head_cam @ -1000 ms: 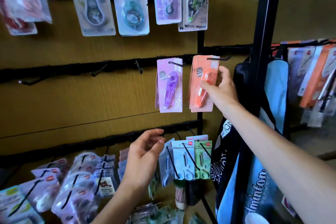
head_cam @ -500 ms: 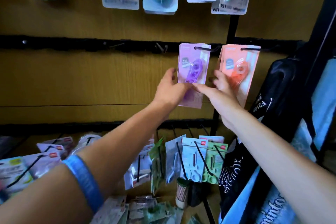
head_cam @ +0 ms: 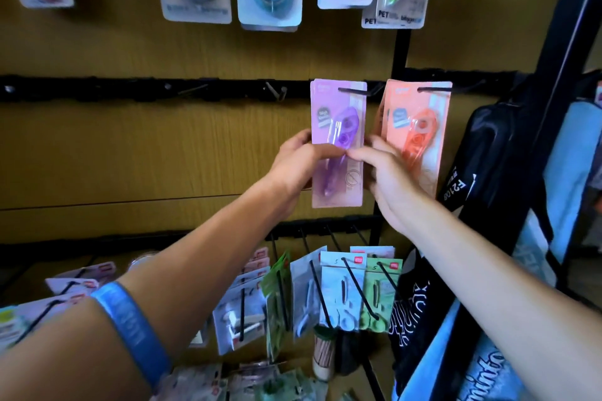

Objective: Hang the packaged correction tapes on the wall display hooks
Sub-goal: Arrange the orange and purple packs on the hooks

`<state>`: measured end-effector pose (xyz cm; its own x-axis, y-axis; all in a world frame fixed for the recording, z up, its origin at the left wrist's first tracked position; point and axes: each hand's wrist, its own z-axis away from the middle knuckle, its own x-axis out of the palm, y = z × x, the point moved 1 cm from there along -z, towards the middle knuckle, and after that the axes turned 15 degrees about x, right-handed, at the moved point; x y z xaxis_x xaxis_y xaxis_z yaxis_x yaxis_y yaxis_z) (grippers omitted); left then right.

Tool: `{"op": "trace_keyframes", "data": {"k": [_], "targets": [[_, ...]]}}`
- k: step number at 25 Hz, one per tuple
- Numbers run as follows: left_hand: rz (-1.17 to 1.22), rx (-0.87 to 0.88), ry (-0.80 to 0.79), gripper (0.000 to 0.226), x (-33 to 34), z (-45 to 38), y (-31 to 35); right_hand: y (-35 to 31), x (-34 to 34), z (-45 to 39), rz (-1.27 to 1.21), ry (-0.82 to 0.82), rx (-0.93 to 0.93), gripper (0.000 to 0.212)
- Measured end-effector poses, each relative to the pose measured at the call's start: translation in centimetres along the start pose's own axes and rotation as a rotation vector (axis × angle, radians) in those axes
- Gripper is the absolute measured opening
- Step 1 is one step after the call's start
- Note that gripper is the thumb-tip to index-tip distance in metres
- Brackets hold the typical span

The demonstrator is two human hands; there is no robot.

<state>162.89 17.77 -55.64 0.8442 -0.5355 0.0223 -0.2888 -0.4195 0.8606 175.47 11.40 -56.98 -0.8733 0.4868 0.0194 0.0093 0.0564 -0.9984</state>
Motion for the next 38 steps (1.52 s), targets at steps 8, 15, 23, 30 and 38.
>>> {"op": "trace_keyframes", "data": {"k": [8,15,23,30,38], "targets": [[0.332,0.132,0.000,0.043,1.8,4.5,2.8,-2.0,-0.4,7.1,-0.184,-0.078,-0.220,0.035],[0.504,0.065,0.009,0.051,3.4,8.6,6.0,-2.8,-0.5,11.3,-0.289,-0.097,-0.224,0.039],[0.412,0.080,0.005,0.041,4.0,12.2,7.2,-2.3,-1.0,15.4,-0.286,-0.068,-0.222,0.045],[0.376,0.066,0.051,0.031,5.1,16.0,8.0,-0.5,-0.4,19.1,-0.259,0.034,-0.307,0.039],[0.387,-0.178,0.322,0.033,3.9,21.9,2.3,8.3,0.2,23.2,0.199,0.041,-0.025,0.055]]}}
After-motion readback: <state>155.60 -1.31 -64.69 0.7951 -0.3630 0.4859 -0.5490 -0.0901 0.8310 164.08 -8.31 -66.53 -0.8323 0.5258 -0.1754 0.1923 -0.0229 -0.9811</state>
